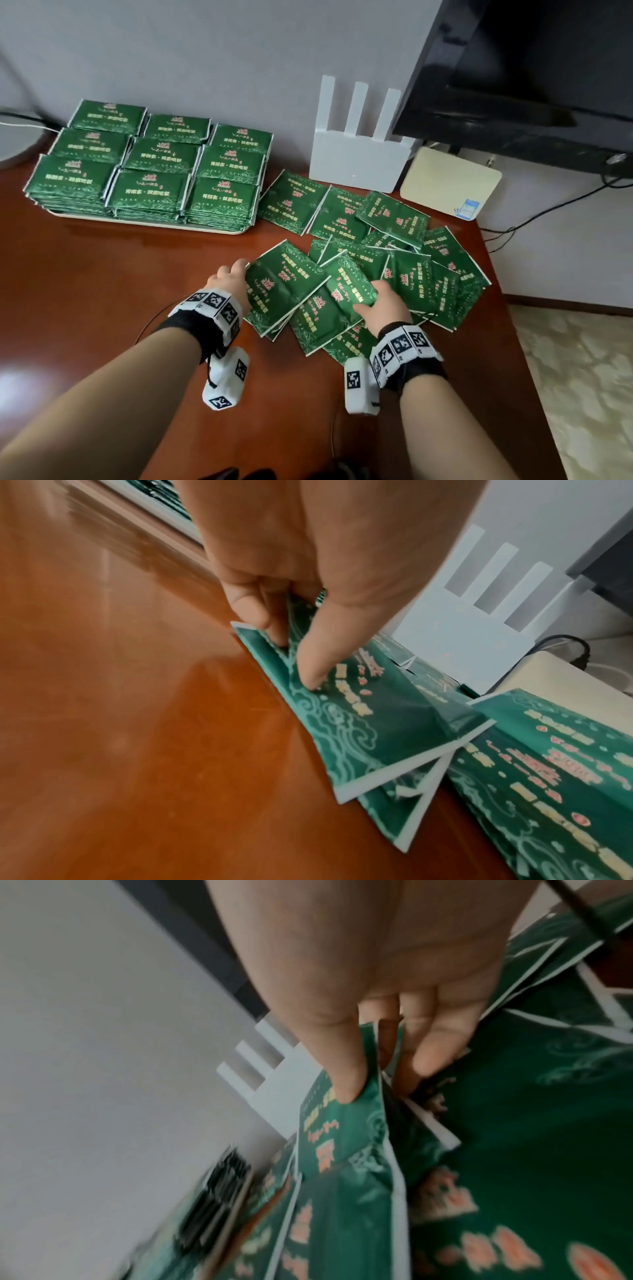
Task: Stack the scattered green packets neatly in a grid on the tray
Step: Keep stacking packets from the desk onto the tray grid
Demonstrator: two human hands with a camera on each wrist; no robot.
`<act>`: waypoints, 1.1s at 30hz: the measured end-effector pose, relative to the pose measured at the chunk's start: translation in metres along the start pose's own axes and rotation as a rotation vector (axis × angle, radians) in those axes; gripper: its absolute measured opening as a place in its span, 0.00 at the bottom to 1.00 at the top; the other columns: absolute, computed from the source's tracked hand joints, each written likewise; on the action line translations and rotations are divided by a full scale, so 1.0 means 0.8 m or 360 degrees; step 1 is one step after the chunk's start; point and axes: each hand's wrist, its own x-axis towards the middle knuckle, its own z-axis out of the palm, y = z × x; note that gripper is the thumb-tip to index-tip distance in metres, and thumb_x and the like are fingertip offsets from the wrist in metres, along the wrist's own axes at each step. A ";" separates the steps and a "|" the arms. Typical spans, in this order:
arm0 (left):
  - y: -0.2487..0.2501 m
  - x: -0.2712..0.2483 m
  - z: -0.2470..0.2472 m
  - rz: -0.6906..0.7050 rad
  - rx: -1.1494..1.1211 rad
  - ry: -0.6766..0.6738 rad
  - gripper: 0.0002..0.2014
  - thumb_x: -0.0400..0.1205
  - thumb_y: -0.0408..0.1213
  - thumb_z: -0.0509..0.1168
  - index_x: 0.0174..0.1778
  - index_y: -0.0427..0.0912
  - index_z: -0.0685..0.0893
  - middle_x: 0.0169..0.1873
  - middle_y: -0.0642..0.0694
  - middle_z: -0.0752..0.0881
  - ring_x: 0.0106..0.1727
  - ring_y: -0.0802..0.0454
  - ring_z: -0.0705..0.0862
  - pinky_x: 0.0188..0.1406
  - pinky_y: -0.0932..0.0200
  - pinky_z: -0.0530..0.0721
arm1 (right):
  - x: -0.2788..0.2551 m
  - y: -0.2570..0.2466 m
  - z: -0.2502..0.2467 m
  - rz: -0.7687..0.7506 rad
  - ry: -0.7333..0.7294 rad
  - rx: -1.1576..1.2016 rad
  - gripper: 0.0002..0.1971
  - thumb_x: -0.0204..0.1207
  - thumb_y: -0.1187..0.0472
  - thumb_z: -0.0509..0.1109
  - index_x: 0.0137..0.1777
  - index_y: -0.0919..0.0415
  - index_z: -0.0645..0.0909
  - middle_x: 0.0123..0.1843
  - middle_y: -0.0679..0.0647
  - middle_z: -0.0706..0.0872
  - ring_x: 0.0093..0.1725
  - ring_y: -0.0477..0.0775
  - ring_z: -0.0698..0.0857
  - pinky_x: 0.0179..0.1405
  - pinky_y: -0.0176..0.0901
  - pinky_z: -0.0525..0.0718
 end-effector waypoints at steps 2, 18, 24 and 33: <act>0.004 -0.001 0.001 -0.0010 0.0039 -0.0039 0.39 0.77 0.31 0.66 0.80 0.51 0.52 0.70 0.41 0.70 0.72 0.42 0.69 0.72 0.44 0.70 | 0.000 0.006 -0.009 -0.0017 0.0073 0.0128 0.25 0.79 0.58 0.66 0.74 0.58 0.66 0.72 0.56 0.76 0.67 0.61 0.78 0.63 0.50 0.77; 0.031 -0.010 0.004 0.0030 0.0194 0.0108 0.38 0.73 0.53 0.70 0.76 0.54 0.60 0.68 0.46 0.73 0.71 0.44 0.68 0.71 0.48 0.66 | -0.008 0.035 -0.014 0.0015 0.0023 0.0701 0.43 0.72 0.69 0.73 0.80 0.50 0.52 0.76 0.61 0.65 0.70 0.61 0.74 0.64 0.47 0.75; 0.031 -0.016 -0.007 0.0108 0.0007 0.0011 0.33 0.73 0.53 0.69 0.73 0.53 0.66 0.64 0.48 0.76 0.68 0.46 0.72 0.68 0.49 0.71 | -0.001 0.036 -0.027 -0.0017 0.0215 0.0866 0.30 0.80 0.66 0.62 0.78 0.48 0.57 0.66 0.63 0.77 0.45 0.58 0.84 0.48 0.47 0.83; 0.064 -0.016 -0.019 0.0307 -0.0363 -0.0151 0.26 0.79 0.44 0.67 0.72 0.44 0.68 0.62 0.48 0.80 0.44 0.52 0.82 0.35 0.63 0.80 | -0.008 0.031 -0.026 -0.0124 -0.0050 0.0443 0.34 0.75 0.66 0.70 0.79 0.52 0.60 0.80 0.54 0.64 0.77 0.57 0.66 0.72 0.49 0.69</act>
